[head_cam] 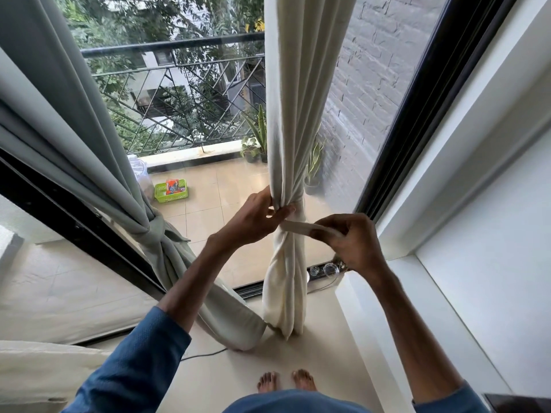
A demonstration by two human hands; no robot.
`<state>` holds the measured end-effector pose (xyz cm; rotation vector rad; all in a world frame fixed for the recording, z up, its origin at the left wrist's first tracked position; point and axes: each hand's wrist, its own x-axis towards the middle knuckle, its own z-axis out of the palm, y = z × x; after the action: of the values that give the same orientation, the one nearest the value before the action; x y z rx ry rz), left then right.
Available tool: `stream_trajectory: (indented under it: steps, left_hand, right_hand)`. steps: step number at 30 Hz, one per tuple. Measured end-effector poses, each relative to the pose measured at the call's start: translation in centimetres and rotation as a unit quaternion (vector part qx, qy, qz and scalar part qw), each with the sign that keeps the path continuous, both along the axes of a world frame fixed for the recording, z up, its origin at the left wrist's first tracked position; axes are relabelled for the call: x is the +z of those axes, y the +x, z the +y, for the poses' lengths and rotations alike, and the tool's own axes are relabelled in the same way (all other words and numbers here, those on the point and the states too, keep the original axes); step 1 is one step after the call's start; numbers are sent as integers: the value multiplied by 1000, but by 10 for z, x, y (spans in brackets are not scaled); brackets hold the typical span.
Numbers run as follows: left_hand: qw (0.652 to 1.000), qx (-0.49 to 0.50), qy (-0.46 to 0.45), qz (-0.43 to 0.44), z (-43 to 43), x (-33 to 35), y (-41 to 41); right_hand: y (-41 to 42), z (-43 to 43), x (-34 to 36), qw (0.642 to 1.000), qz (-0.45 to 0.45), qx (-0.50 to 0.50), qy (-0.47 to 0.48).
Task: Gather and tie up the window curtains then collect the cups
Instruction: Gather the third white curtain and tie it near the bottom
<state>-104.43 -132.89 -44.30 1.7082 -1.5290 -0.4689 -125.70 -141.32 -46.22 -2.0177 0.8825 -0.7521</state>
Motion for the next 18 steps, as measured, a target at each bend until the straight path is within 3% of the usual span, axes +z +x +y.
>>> stream_trajectory:
  steps: [9, 18]
  left_hand:
    - [998, -49, 26, 21, 0, 1, 1]
    - [990, -121, 70, -5, 0, 13, 0]
  right_hand:
    - [-3, -34, -13, 992, 41, 73, 98]
    - [25, -53, 9, 990, 118, 47, -59]
